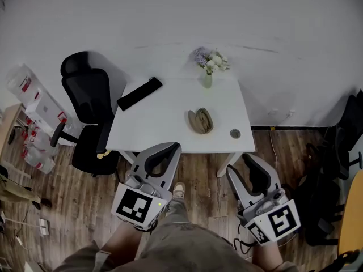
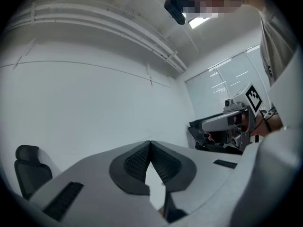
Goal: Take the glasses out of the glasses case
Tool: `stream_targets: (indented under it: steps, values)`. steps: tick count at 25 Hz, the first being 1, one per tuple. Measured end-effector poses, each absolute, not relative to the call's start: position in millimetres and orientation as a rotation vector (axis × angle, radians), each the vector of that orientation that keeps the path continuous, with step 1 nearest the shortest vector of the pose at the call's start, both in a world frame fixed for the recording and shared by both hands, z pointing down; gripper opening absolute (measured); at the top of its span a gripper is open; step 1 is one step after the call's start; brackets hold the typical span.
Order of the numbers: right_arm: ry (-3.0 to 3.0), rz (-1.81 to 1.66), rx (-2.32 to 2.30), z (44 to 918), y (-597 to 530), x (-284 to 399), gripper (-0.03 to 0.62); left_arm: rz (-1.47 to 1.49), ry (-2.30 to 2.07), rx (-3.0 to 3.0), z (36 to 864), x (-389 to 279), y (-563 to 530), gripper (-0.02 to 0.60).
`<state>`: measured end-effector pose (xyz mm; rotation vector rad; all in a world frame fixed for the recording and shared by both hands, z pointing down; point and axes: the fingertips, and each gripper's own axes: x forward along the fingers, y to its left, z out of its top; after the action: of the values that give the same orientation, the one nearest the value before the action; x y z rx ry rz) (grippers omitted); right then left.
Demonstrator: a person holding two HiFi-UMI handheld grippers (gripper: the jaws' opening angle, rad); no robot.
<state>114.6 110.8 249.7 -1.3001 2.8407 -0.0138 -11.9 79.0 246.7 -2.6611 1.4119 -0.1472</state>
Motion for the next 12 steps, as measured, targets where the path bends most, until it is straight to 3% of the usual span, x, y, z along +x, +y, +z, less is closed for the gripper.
stream_targets:
  steps: [12]
  values:
    - [2.943, -0.2, -1.476, 320.4, -50.5, 56.9, 0.186, -0.268, 1.345, -2.758, 286.5, -63.1, -69.1, 0.015]
